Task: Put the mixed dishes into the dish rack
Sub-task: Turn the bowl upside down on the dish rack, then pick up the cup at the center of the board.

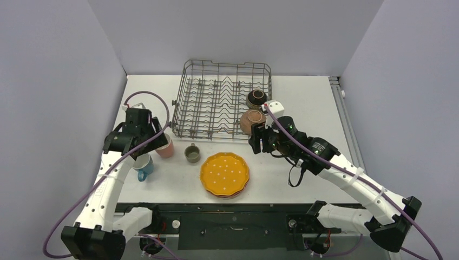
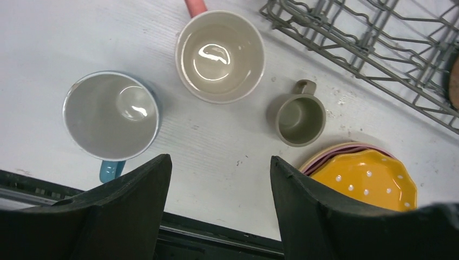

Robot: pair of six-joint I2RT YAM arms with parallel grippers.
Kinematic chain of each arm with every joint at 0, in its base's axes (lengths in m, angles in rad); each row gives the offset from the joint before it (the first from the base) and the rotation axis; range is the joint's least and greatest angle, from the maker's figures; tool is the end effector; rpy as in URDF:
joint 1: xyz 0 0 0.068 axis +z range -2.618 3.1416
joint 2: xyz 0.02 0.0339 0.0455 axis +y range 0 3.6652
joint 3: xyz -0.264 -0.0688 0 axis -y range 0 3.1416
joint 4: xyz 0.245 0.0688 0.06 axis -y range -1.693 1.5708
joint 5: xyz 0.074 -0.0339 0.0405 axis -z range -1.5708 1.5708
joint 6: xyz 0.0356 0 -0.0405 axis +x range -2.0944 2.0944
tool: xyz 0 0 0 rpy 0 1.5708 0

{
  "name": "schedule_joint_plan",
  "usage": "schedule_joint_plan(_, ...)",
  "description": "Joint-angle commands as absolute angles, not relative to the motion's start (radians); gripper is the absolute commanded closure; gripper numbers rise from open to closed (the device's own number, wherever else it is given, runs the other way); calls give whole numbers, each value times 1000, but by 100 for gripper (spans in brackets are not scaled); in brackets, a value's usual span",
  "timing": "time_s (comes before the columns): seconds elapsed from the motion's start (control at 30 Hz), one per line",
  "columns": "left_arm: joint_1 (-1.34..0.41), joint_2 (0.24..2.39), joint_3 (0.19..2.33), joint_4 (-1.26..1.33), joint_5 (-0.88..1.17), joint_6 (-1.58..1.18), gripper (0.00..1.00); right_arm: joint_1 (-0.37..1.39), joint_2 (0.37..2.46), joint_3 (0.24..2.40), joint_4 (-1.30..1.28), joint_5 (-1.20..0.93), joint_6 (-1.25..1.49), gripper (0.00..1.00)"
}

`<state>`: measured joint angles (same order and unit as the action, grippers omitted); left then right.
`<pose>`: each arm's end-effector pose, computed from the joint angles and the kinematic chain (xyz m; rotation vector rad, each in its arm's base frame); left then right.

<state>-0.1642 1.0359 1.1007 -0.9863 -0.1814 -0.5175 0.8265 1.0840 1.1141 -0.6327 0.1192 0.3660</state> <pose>0.1904 -0.0250 0.3295 -0.5087 2.4193 -0.0662 0.1587 0.1661 0.3522 -0.4390 2.1779 0.5461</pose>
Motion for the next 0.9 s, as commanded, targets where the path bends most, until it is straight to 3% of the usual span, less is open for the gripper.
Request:
schedule_joint_plan(0.0, -114, 1055, 1121, -1038, -211, -538, 37, 836, 1037, 1095, -573, 54, 382, 42)
schedule_joint_plan(0.4, 21, 1130, 1058, -1038, -205, -511, 45, 846, 1028, 1010, -461, -57, 458, 51)
schedule_joint_plan(0.87, 111, 1257, 1027, -955, -165, -480, 53, 846, 1060, 1011, -429, -59, 451, 55)
